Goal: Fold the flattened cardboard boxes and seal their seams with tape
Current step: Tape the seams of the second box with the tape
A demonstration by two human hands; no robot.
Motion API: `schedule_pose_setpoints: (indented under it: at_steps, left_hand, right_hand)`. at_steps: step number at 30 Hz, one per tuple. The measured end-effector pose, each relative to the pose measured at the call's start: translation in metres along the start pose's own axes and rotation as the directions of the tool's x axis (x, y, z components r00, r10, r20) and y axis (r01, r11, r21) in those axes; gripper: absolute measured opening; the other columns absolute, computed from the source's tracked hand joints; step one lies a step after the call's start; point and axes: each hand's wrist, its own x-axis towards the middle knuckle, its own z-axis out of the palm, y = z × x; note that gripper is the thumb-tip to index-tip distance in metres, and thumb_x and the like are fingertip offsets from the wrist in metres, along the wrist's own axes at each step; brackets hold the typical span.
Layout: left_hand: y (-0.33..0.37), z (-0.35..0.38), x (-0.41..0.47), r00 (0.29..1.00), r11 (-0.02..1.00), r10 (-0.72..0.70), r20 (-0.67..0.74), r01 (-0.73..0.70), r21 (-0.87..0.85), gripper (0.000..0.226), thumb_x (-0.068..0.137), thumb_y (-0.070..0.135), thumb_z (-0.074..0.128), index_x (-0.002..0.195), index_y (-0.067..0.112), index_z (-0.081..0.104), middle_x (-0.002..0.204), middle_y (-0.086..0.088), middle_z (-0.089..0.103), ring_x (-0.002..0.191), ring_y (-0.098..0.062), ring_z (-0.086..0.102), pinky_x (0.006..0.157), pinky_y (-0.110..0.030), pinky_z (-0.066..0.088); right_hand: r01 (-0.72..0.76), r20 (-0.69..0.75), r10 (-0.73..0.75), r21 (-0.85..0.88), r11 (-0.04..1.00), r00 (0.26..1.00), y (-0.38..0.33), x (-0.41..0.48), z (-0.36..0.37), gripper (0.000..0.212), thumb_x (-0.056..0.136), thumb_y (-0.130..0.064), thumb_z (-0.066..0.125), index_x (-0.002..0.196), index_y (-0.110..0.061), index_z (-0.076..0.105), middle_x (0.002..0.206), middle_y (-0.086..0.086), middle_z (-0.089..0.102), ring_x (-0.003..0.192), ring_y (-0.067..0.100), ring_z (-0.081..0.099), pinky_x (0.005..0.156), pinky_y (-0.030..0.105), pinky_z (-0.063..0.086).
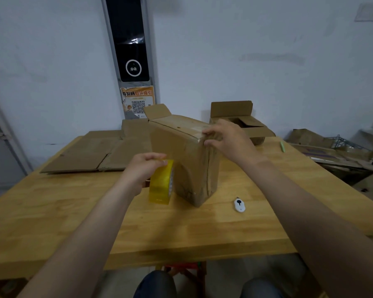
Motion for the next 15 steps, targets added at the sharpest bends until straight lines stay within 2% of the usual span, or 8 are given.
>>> schedule_pose_setpoints:
  at_steps: [3, 6, 8, 10, 11, 13, 15]
  left_hand:
    - [-0.005, 0.003, 0.006, 0.992, 0.998, 0.056, -0.112, -0.060, -0.028, 0.018, 0.097, 0.023, 0.069, 0.112, 0.032, 0.072, 0.124, -0.004, 0.066, 0.110, -0.025, 0.063, 0.094, -0.044, 0.056]
    - [-0.007, 0.006, 0.008, 0.972, 0.991, 0.127, -0.196, -0.133, -0.016, 0.018, 0.100, 0.021, 0.066, 0.114, 0.032, 0.069, 0.138, -0.004, 0.059, 0.129, -0.030, 0.054, 0.106, -0.050, 0.048]
    - [-0.007, 0.005, 0.011, 0.963, 0.989, 0.127, -0.236, -0.141, -0.041, 0.016, 0.102, 0.019, 0.062, 0.114, 0.030, 0.065, 0.134, -0.003, 0.060, 0.122, -0.026, 0.059, 0.099, -0.041, 0.052]
    - [-0.008, 0.005, 0.010, 0.964, 0.987, 0.105, -0.245, -0.132, -0.093, 0.015, 0.105, 0.017, 0.057, 0.116, 0.025, 0.061, 0.119, -0.001, 0.065, 0.093, -0.017, 0.073, 0.078, -0.032, 0.059]
    - [-0.009, 0.007, 0.008, 0.968, 0.985, 0.093, -0.235, -0.124, -0.121, 0.015, 0.105, 0.016, 0.056, 0.117, 0.023, 0.060, 0.111, 0.000, 0.067, 0.081, -0.018, 0.075, 0.075, -0.036, 0.062]
    - [-0.014, 0.013, 0.006, 0.973, 0.987, 0.085, -0.216, -0.112, -0.115, 0.016, 0.106, 0.014, 0.055, 0.119, 0.020, 0.060, 0.107, 0.000, 0.067, 0.076, -0.025, 0.077, 0.080, -0.048, 0.062]
    - [-0.021, 0.021, 0.003, 0.976, 0.987, 0.095, -0.198, -0.119, -0.111, 0.014, 0.105, 0.013, 0.056, 0.115, 0.022, 0.060, 0.115, -0.005, 0.067, 0.077, -0.026, 0.077, 0.081, -0.049, 0.061]
  right_hand:
    - [0.095, -0.012, -0.098, -0.143, 0.985, 0.995, -0.017, 0.000, -0.008, 0.029, 0.088, -0.047, 0.074, 0.114, -0.034, 0.074, 0.098, -0.012, 0.061, 0.099, 0.013, 0.054, 0.082, 0.032, 0.044]
    - [0.152, -0.028, -0.162, -0.227, 0.962, 0.986, -0.031, -0.002, -0.010, 0.028, 0.087, -0.055, 0.072, 0.108, -0.036, 0.075, 0.099, -0.012, 0.063, 0.094, 0.012, 0.051, 0.087, 0.037, 0.044]
    - [0.115, -0.055, -0.121, -0.107, 0.988, 0.991, -0.030, -0.002, -0.009, 0.030, 0.087, -0.055, 0.072, 0.109, -0.035, 0.075, 0.105, -0.011, 0.062, 0.099, 0.010, 0.049, 0.091, 0.036, 0.046]
    - [-0.009, -0.071, 0.015, 0.077, 0.997, 0.997, -0.021, 0.001, -0.005, 0.047, 0.086, -0.055, 0.074, 0.126, -0.032, 0.068, 0.126, -0.007, 0.056, 0.118, 0.013, 0.048, 0.101, 0.035, 0.045]
    - [-0.096, -0.043, 0.105, 0.172, 0.980, 0.994, -0.014, 0.002, -0.003, 0.059, 0.085, -0.055, 0.075, 0.137, -0.030, 0.059, 0.138, -0.004, 0.050, 0.129, 0.015, 0.045, 0.108, 0.037, 0.043]
    - [-0.263, 0.089, 0.248, 0.340, 0.903, 0.965, -0.002, -0.001, 0.002, 0.082, 0.086, -0.050, 0.076, 0.153, -0.028, 0.036, 0.157, -0.001, 0.036, 0.144, 0.021, 0.037, 0.115, 0.042, 0.038]
    - [-0.354, 0.236, 0.273, 0.445, 0.823, 0.933, 0.009, -0.008, 0.012, 0.096, 0.087, -0.041, 0.079, 0.159, -0.029, 0.016, 0.164, 0.000, 0.029, 0.149, 0.022, 0.031, 0.116, 0.042, 0.033]
